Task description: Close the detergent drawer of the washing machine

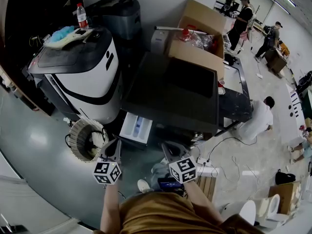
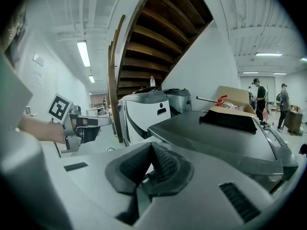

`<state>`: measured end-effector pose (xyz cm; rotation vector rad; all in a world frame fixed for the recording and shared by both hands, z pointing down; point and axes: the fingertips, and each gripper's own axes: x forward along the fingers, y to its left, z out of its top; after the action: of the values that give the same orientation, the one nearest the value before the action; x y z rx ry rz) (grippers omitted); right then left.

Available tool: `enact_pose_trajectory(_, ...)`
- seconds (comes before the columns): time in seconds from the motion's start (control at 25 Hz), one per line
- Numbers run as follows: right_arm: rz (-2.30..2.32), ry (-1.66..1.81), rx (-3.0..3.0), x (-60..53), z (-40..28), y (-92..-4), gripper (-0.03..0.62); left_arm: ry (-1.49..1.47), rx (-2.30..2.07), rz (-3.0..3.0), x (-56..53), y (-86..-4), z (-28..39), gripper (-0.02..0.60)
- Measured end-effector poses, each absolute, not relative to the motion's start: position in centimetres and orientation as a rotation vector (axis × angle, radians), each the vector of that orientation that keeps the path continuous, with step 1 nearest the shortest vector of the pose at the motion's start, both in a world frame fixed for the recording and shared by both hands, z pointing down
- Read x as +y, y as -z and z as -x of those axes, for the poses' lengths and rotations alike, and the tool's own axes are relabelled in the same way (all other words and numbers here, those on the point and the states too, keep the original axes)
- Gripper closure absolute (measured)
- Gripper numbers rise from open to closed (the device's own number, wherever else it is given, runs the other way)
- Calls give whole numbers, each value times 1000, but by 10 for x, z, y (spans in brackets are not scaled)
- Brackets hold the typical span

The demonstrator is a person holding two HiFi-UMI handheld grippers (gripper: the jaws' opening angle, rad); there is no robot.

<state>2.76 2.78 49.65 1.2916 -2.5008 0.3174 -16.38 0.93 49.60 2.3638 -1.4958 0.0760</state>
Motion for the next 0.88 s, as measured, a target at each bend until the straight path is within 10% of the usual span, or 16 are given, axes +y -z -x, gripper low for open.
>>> enact_pose_trajectory(0.88,-1175,-356,-2473,12,-22,-529,582,-148,-1469,-2221,10,-553,164,558)
